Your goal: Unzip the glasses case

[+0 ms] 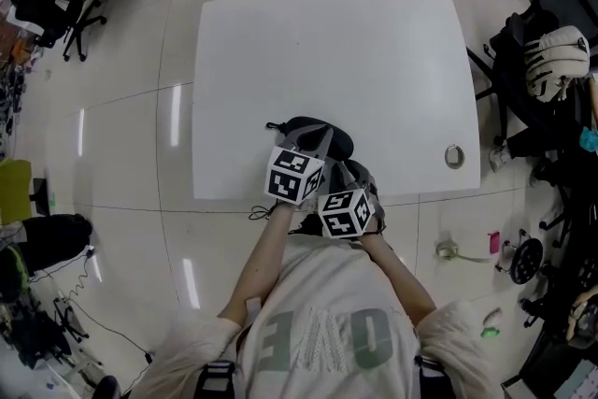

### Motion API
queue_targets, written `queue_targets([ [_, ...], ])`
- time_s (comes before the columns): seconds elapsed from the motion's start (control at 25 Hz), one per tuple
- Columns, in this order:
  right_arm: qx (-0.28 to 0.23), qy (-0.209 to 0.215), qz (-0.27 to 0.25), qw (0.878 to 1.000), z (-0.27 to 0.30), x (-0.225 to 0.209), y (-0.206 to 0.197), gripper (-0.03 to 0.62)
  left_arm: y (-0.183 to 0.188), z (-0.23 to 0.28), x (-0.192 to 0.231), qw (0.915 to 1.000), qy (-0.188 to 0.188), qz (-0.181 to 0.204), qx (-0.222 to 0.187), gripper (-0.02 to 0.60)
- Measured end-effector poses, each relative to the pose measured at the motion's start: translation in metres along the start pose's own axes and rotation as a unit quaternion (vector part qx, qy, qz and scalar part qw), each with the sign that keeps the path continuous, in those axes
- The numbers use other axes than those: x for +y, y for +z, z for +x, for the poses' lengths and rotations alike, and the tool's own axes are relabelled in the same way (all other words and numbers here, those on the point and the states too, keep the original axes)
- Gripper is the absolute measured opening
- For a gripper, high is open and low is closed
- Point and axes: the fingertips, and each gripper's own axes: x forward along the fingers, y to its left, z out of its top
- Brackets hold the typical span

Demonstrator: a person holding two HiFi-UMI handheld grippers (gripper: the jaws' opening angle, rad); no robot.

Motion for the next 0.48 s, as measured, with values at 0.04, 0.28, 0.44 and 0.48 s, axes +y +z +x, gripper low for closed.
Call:
queue_targets([
  [0.04,0.002,-0.005,0.030,1.000,0.0011,-0.0018,0.0005,0.049,-0.0002,-0.0007,0.0001,1.0000,-0.001,-0.001,-0.001,0.003],
  [0.28,-0.002,0.004,0.051,0.999,-0.0029,-0.0028,-0.0012,0.000,-0.0017,-0.0017,-0.0023,0.9999,-0.010,0.001,-0.006,0.003],
  [0.44,0.007,0.020,0.053,0.998,-0.0068,-0.0061,-0.0057,-0.002,-0.0040,-0.0012,-0.0033,0.9998,-0.014,0.009,-0.007,0.003],
  [0.48,0.009,0.019,0.053,0.998,-0.0074,-0.0097,-0.0073,-0.002,-0.0041,-0.0009,-0.0036,0.9998,-0.014,0.010,-0.007,0.003],
])
